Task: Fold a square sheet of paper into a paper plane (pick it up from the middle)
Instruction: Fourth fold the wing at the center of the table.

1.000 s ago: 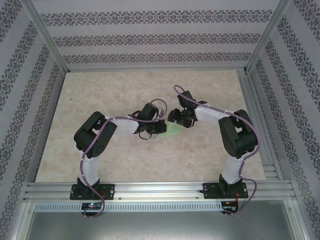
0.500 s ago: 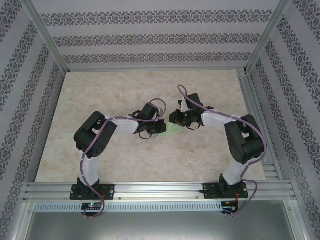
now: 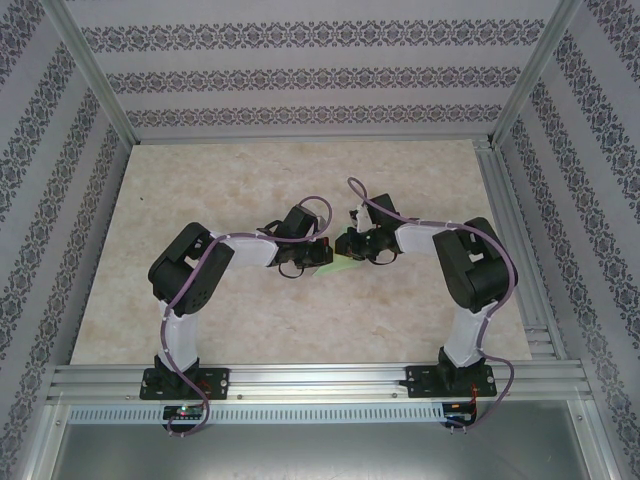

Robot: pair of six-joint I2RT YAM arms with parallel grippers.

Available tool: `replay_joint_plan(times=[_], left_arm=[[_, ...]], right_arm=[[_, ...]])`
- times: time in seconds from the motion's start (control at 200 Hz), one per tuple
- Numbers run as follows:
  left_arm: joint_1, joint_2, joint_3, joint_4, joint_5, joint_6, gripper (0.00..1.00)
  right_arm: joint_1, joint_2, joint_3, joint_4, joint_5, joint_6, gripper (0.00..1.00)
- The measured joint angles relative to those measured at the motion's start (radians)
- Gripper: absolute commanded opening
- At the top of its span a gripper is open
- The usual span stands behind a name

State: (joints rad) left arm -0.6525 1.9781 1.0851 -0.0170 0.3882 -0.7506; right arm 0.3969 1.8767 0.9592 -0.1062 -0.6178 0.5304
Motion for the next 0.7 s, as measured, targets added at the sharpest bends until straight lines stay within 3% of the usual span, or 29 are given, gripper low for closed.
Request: replay_joint_plan(times=[0.31, 0.699], left_arm=[[0.003, 0.0, 0.001, -0.001, 0.008, 0.0, 0.02], [0.018, 0.0, 0.003, -0.003, 0.067, 0.0, 0.16]], right_arm=[[-0.003, 0.027, 0.003, 0.006, -0.005, -0.016, 0.13], [-0.003, 0.056, 0.061, -0.079, 0.008, -0.033, 0.11]])
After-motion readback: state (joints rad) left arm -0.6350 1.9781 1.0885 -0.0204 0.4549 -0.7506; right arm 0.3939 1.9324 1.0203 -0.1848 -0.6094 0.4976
